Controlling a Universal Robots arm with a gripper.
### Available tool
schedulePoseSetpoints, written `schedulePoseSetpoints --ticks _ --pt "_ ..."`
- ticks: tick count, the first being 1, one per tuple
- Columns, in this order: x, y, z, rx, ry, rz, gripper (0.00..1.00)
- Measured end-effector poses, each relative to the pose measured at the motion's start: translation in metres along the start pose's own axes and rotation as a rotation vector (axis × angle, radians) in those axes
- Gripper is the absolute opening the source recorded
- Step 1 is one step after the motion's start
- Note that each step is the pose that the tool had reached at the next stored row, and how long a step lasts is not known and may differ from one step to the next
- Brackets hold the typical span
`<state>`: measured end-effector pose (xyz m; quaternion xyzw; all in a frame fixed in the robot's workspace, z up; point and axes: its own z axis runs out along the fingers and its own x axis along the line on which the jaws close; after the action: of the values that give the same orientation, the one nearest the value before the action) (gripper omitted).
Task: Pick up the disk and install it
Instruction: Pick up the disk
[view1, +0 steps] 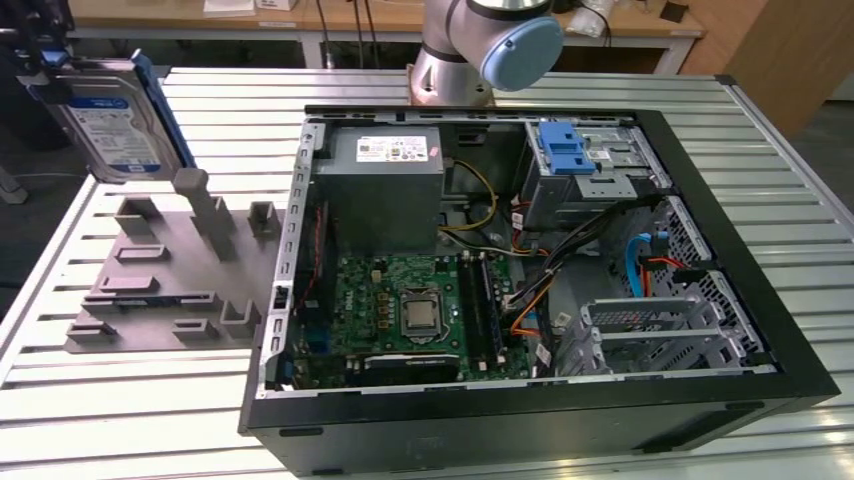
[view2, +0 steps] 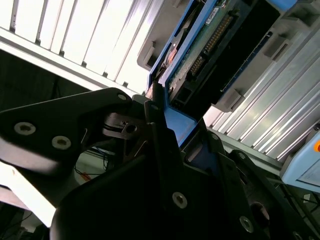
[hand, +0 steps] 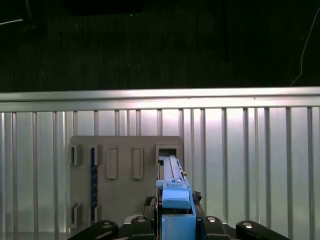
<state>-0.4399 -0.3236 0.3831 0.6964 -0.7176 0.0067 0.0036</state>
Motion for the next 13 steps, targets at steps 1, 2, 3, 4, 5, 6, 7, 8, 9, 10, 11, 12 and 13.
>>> schedulePoseSetpoints --ticks 1,2,3,4,5,6,7,8,9,10,11,12,13 --pt "0.0000 0.0000 -0.0006 -0.0001 0.0000 0.000 0.36" --pt "0.0000 0.0000 -0.0012 0.0000 0.0001 0.000 0.36" --pt "0.0000 0.0000 -0.0017 -0.0001 0.0000 0.000 0.36" --pt "0.0000 0.0000 -0.0023 -0.0001 0.0000 0.000 0.36" --pt "0.0000 0.0000 -0.0029 0.0000 0.0000 0.000 0.36" --pt "0.0000 0.0000 -0.0036 0.0000 0.0000 0.000 0.36" --pt "0.0000 -0.0001 -0.0043 -0.0001 0.0000 0.000 0.36" --pt "0.0000 -0.0001 -0.0050 -0.0001 0.0000 0.000 0.36" --pt "0.0001 -0.0001 -0.0058 -0.0001 0.0000 0.000 0.36" --pt "0.0001 -0.0001 -0.0065 -0.0001 0.0000 0.000 0.36" --pt "0.0001 -0.0001 -0.0073 0.0000 0.0000 0.000 0.36" --pt "0.0001 0.0000 -0.0080 0.0000 0.0000 0.000 0.36" --pt "0.0001 -0.0001 -0.0089 -0.0001 0.0000 0.000 0.36"
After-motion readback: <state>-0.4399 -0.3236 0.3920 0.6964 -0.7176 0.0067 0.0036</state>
